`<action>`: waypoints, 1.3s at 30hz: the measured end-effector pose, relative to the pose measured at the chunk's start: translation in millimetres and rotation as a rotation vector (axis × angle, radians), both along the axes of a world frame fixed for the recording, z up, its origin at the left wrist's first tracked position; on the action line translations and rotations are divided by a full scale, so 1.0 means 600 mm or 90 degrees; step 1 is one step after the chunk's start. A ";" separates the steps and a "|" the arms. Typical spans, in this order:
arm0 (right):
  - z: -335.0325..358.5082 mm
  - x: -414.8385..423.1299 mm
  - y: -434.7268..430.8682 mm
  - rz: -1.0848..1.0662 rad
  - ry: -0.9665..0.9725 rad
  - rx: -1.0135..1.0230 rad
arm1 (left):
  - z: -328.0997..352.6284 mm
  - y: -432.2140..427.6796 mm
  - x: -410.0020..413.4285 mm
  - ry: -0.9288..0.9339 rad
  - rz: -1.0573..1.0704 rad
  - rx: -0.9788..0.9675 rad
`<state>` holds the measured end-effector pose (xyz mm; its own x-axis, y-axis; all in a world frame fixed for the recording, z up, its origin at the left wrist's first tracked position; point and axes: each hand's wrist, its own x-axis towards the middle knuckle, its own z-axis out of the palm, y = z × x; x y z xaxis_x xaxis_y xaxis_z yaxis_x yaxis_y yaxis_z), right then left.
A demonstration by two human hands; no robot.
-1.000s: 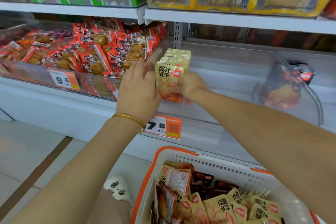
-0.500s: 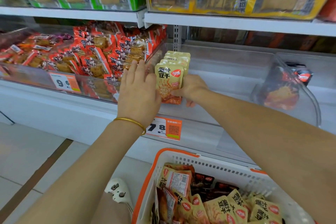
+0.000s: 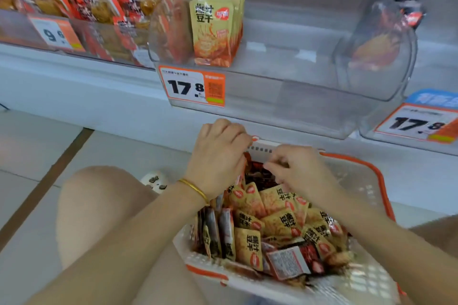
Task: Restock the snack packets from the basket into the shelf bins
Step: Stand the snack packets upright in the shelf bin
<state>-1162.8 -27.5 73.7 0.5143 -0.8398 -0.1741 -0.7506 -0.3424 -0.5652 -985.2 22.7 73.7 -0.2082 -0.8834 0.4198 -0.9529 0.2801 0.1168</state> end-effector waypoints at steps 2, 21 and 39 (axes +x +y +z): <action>-0.085 0.004 -0.018 0.028 0.077 0.063 | -0.016 -0.010 -0.002 -0.010 -0.006 0.043; -0.088 -0.058 -0.020 0.022 -0.068 0.130 | -0.043 -0.014 -0.011 0.145 0.049 0.376; 0.262 0.086 -0.110 -0.035 -0.493 0.330 | 0.235 -0.057 0.102 0.495 0.172 -0.041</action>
<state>-1111.4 -93.5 230.8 0.6055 -0.7799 -0.1588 -0.1086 0.1167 -0.9872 -923.8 -11.3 214.7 0.3786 -0.8305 0.4085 -0.6420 0.0823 0.7623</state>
